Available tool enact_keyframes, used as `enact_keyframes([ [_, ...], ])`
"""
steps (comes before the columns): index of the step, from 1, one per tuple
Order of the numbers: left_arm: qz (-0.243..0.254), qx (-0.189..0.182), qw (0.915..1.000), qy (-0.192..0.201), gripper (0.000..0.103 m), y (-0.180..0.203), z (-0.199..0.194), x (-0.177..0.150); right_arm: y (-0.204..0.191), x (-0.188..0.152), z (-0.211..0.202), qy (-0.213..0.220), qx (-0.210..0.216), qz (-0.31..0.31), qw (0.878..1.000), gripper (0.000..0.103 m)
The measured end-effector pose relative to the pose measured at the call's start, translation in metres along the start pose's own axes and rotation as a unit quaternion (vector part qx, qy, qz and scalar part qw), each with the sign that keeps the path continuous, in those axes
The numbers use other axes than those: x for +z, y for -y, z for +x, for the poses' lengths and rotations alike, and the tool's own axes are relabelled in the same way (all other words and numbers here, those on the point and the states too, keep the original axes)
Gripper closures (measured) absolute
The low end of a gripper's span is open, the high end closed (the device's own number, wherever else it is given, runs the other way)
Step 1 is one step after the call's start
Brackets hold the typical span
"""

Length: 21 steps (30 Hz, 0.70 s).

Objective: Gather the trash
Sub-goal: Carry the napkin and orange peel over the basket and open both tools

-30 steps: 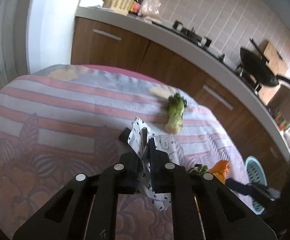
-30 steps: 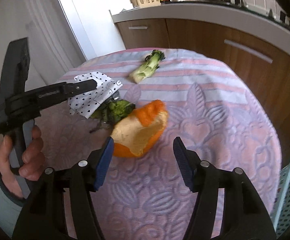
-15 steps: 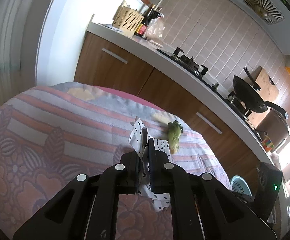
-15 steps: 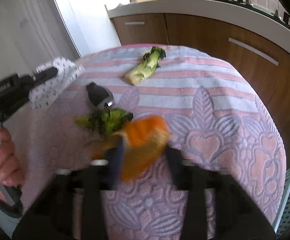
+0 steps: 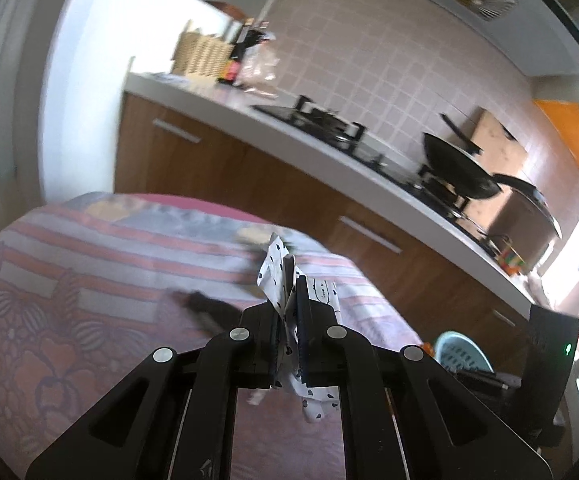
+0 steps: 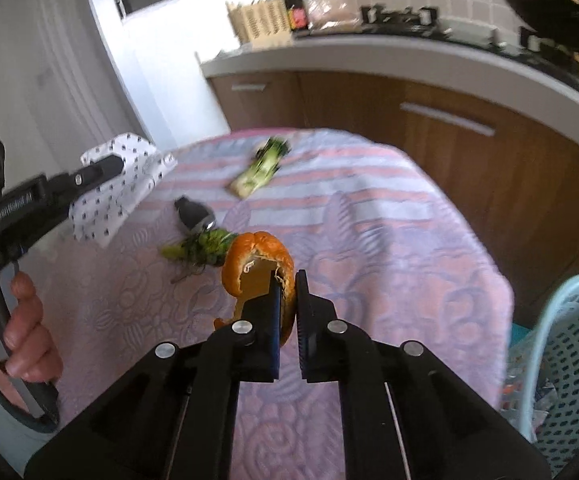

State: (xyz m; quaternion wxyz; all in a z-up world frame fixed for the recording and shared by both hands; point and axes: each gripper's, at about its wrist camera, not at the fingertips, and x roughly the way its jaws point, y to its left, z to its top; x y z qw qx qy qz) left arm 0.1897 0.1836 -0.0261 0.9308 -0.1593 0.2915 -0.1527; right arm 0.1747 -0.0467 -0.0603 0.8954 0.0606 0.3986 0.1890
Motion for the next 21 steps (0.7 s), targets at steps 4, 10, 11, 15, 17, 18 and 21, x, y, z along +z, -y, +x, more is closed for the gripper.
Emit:
enact_keyframes([
  [4, 0.030, -0.022, 0.9993, 0.001, 0.098, 0.042, -0.002, 0.001, 0.025, 0.000, -0.037, 0.031, -0.013, 0.020, 0.999, 0.098],
  [10, 0.066, -0.058, 0.9961, -0.013, 0.098, 0.106, 0.011, -0.011, 0.072, -0.008, -0.090, 0.068, -0.036, 0.049, 0.996, 0.098],
  [11, 0.070, -0.061, 0.9956, -0.016, 0.098, 0.114, 0.014, -0.013, 0.078, -0.009, -0.095, 0.071, -0.041, 0.053, 0.995, 0.098],
  [15, 0.092, -0.080, 0.9919, -0.035, 0.098, 0.158, 0.032, -0.028, 0.110, -0.019, -0.120, 0.085, -0.070, 0.071, 0.991, 0.098],
  [17, 0.103, -0.091, 0.9894, -0.046, 0.098, 0.181, 0.042, -0.038, 0.126, -0.025, -0.131, 0.092, -0.100, 0.077, 0.988, 0.098],
  [18, 0.107, -0.095, 0.9884, -0.052, 0.098, 0.191, 0.046, -0.042, 0.132, -0.028, -0.135, 0.093, -0.110, 0.080, 0.986, 0.098],
  [21, 0.122, -0.103, 0.9844, -0.074, 0.098, 0.221, 0.064, -0.058, 0.157, -0.039, -0.147, 0.097, -0.142, 0.093, 0.981, 0.098],
])
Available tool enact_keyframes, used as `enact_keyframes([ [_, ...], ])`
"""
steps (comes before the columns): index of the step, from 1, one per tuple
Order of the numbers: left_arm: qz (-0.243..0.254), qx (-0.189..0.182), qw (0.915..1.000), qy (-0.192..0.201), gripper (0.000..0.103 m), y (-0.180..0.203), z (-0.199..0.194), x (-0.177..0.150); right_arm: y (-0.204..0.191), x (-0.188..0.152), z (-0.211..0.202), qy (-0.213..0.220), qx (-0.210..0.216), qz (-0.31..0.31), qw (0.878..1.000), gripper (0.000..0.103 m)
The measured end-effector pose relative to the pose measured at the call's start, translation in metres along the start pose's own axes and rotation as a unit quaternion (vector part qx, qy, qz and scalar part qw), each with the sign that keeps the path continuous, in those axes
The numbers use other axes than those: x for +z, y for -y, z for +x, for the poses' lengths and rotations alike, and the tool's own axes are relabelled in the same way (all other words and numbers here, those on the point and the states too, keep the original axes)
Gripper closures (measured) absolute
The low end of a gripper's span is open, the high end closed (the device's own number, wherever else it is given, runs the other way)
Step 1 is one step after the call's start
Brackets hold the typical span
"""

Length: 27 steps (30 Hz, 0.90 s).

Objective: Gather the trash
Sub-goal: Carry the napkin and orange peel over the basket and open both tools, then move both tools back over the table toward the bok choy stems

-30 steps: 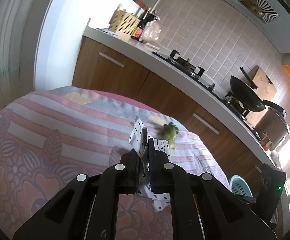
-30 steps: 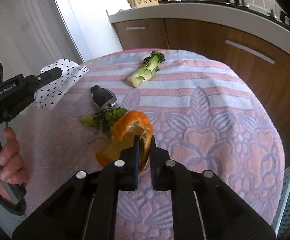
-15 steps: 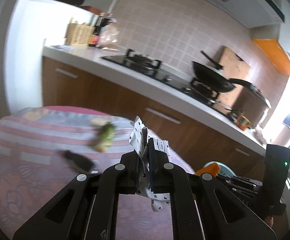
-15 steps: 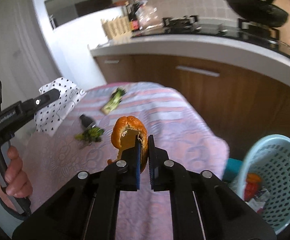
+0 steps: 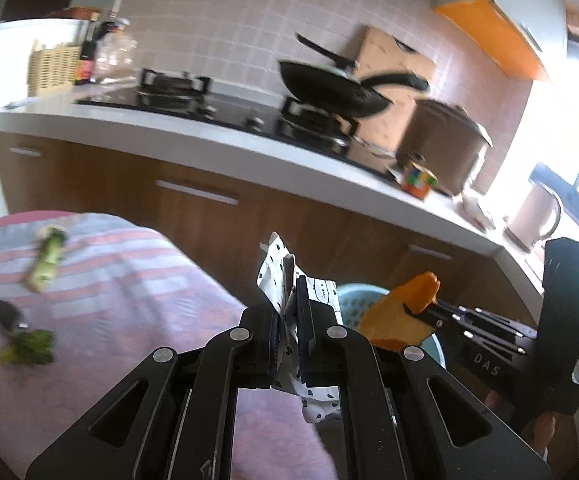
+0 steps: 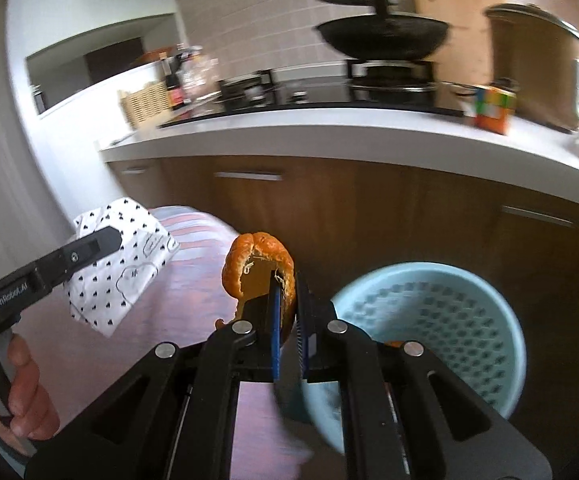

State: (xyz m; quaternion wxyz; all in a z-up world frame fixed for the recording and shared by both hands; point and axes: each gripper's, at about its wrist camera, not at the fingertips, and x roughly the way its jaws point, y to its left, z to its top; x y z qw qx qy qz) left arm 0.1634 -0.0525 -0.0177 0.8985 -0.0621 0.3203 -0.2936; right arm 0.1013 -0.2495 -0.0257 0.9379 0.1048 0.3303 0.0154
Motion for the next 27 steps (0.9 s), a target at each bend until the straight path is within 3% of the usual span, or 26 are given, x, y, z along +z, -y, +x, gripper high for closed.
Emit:
enact_keyframes([
  [5, 0.012, -0.010, 0.9995, -0.029, 0.097, 0.033, 0.035, -0.008, 0.052, -0.011, 0.004, -0.021, -0.056, 0.033, 0.998, 0.098],
  [13, 0.038, -0.020, 0.9952, -0.088, 0.097, 0.082, 0.089, -0.029, 0.111, -0.028, 0.025, -0.079, -0.103, 0.082, 0.988, 0.098],
  [15, 0.040, -0.021, 0.9939, -0.100, 0.093, 0.090, 0.099, -0.034, 0.119, -0.032, 0.029, -0.091, -0.106, 0.090, 0.986, 0.097],
  [16, 0.041, -0.017, 0.9935, -0.105, 0.084, 0.093, 0.104, -0.036, 0.123, -0.034, 0.031, -0.099, -0.106, 0.098, 0.985, 0.096],
  [17, 0.043, -0.013, 0.9928, -0.111, 0.062, 0.094, 0.107, -0.038, 0.127, -0.036, 0.033, -0.106, -0.104, 0.105, 0.983, 0.093],
  [19, 0.046, 0.000, 0.9927, -0.112, 0.049, 0.095, 0.110, -0.042, 0.133, -0.040, 0.038, -0.116, -0.103, 0.109, 0.982, 0.085],
  [24, 0.044, 0.005, 0.9923, -0.116, 0.049, 0.085, 0.109, -0.046, 0.137, -0.045, 0.044, -0.125, -0.112, 0.107, 0.980, 0.059],
  [27, 0.033, 0.007, 0.9928, -0.114, 0.048, 0.078, 0.106, -0.043, 0.134, -0.044, 0.043, -0.120, -0.113, 0.103, 0.981, 0.053],
])
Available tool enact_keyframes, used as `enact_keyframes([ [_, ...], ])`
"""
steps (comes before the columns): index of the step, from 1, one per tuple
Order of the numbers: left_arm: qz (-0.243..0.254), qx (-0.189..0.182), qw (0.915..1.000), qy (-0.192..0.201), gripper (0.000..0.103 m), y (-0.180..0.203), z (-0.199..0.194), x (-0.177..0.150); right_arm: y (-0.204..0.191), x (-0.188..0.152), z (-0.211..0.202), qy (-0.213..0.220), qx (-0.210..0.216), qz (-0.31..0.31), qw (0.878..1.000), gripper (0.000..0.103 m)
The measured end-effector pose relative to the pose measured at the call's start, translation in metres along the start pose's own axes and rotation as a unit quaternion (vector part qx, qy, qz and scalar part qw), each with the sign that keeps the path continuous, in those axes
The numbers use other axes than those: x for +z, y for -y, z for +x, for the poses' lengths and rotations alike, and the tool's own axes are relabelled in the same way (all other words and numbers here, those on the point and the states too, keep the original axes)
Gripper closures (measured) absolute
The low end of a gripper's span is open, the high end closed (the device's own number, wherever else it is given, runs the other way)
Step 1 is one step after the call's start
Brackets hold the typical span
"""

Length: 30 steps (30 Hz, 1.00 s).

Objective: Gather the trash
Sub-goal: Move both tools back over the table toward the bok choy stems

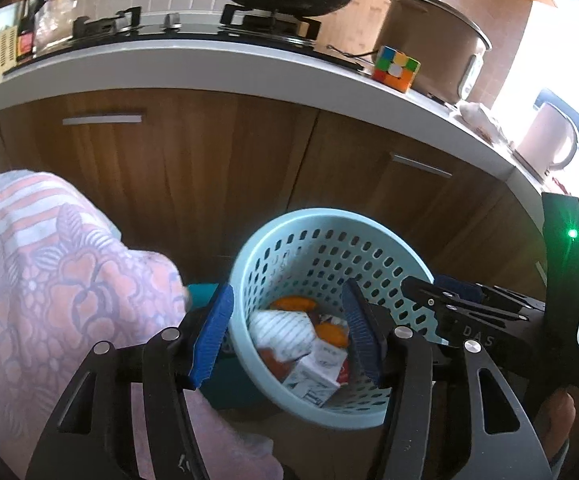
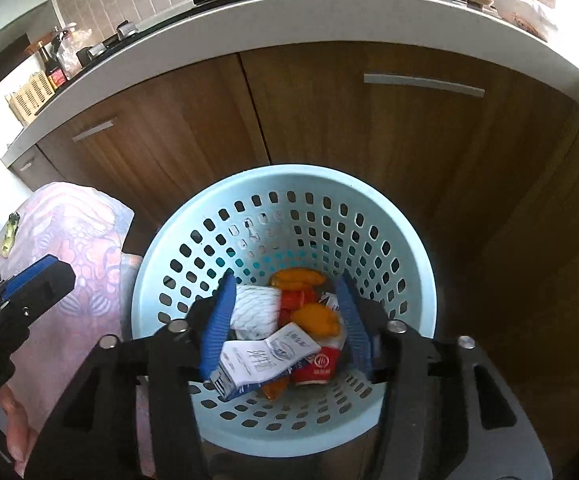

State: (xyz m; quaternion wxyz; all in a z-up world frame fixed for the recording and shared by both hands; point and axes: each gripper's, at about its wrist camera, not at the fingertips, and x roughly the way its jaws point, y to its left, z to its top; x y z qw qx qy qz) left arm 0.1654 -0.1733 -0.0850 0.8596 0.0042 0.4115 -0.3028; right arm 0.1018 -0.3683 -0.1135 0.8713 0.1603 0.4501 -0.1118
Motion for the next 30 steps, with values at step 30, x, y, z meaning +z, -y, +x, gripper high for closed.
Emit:
enact_keyframes([
  [30, -0.180, 0.181, 0.9589, 0.124, 0.043, -0.233, -0.179, -0.046, -0.242, -0.001, -0.012, 0.037, 0.203, -0.151, 0.967, 0.049],
])
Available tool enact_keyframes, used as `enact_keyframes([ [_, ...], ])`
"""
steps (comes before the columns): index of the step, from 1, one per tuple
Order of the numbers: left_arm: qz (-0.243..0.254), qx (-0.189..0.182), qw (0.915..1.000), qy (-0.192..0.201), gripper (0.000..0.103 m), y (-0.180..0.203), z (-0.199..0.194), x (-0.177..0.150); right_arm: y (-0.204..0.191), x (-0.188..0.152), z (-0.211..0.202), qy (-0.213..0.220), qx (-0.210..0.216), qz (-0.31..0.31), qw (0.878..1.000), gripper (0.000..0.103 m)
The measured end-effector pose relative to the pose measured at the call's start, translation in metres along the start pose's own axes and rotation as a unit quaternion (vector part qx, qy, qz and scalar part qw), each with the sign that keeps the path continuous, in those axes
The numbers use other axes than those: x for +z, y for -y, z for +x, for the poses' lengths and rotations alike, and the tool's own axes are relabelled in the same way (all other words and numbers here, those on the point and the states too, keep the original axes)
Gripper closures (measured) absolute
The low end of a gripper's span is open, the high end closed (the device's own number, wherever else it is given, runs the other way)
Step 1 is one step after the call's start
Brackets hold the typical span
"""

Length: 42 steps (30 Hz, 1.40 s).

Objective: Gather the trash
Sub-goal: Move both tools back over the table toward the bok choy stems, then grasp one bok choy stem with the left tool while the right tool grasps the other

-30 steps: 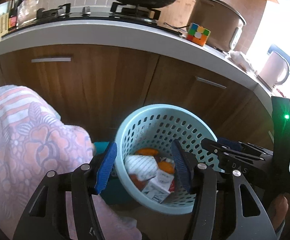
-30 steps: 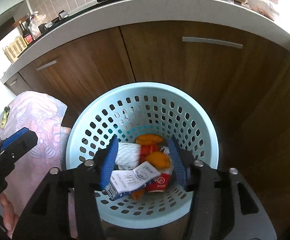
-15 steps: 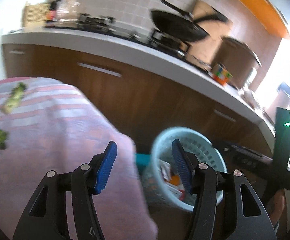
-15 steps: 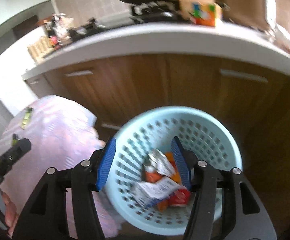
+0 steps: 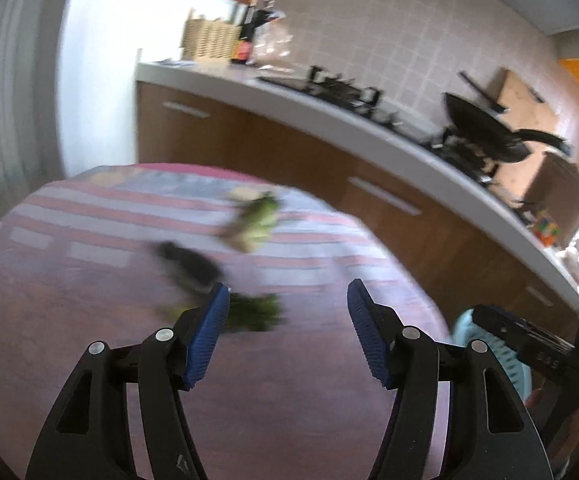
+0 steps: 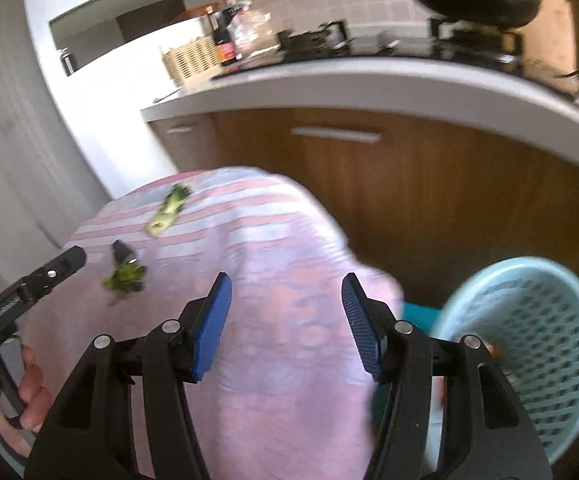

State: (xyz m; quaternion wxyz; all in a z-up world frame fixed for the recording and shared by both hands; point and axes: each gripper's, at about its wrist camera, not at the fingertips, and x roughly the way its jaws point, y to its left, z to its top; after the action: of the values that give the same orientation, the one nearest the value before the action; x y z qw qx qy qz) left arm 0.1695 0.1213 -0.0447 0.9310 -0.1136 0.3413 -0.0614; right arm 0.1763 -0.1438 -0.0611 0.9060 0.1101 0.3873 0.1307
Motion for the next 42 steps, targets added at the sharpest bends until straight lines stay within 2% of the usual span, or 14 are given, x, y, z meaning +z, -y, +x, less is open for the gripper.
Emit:
enact_keyframes([
  [5, -0.014, 0.012, 0.9993, -0.034, 0.043, -0.046, 0.023, 0.003, -0.033, -0.016, 0.037, -0.006, 0.016, -0.010, 1.000, 0.049],
  [11, -0.012, -0.003, 0.9976, -0.068, 0.043, -0.062, 0.047, 0.000, -0.049, -0.024, 0.045, 0.002, -0.003, -0.034, 0.999, 0.049],
  [18, 0.013, -0.056, 0.9934, -0.099, 0.045, -0.048, 0.048, -0.013, -0.046, -0.024, 0.046, 0.006, -0.013, -0.027, 1.000, 0.049],
  [21, 0.020, -0.088, 0.9889, -0.118, 0.045, -0.038, 0.043, -0.023, -0.042, -0.024, 0.045, 0.009, -0.015, -0.017, 1.000, 0.049],
  [24, 0.049, -0.111, 0.9833, -0.135, 0.045, -0.023, 0.034, -0.032, -0.040, -0.024, 0.044, 0.012, -0.012, -0.013, 1.000, 0.047],
  [27, 0.075, -0.084, 0.9864, -0.119, 0.045, -0.015, 0.027, -0.034, -0.039, -0.024, 0.043, 0.016, -0.012, -0.012, 1.000, 0.045],
  [30, 0.083, -0.051, 0.9887, -0.114, 0.045, -0.014, 0.036, -0.027, -0.042, -0.024, 0.042, 0.015, -0.007, -0.022, 1.000, 0.045],
  [33, 0.094, -0.034, 0.9880, -0.117, 0.051, -0.007, 0.051, -0.023, -0.048, -0.019, 0.045, 0.003, 0.018, -0.037, 0.999, 0.045],
  [35, 0.108, -0.020, 0.9870, -0.118, 0.062, -0.002, 0.058, -0.024, -0.054, -0.007, 0.047, -0.004, 0.037, -0.043, 0.998, 0.045],
  [37, 0.120, -0.006, 0.9865, -0.112, 0.065, 0.003, 0.061, -0.026, -0.063, 0.009, 0.053, -0.017, 0.052, -0.052, 0.997, 0.045],
  [39, 0.132, 0.018, 0.9859, -0.101, 0.080, 0.006, 0.060, -0.029, -0.073, 0.024, 0.064, -0.031, 0.056, -0.059, 0.996, 0.045],
  [40, 0.132, 0.022, 0.9860, -0.100, 0.084, 0.004, 0.059, -0.029, -0.081, 0.031, 0.071, -0.036, 0.059, -0.066, 0.995, 0.045],
  [42, 0.109, 0.004, 0.9899, -0.090, 0.088, -0.003, 0.050, -0.027, -0.098, 0.041, 0.085, -0.035, 0.062, -0.086, 0.994, 0.046],
])
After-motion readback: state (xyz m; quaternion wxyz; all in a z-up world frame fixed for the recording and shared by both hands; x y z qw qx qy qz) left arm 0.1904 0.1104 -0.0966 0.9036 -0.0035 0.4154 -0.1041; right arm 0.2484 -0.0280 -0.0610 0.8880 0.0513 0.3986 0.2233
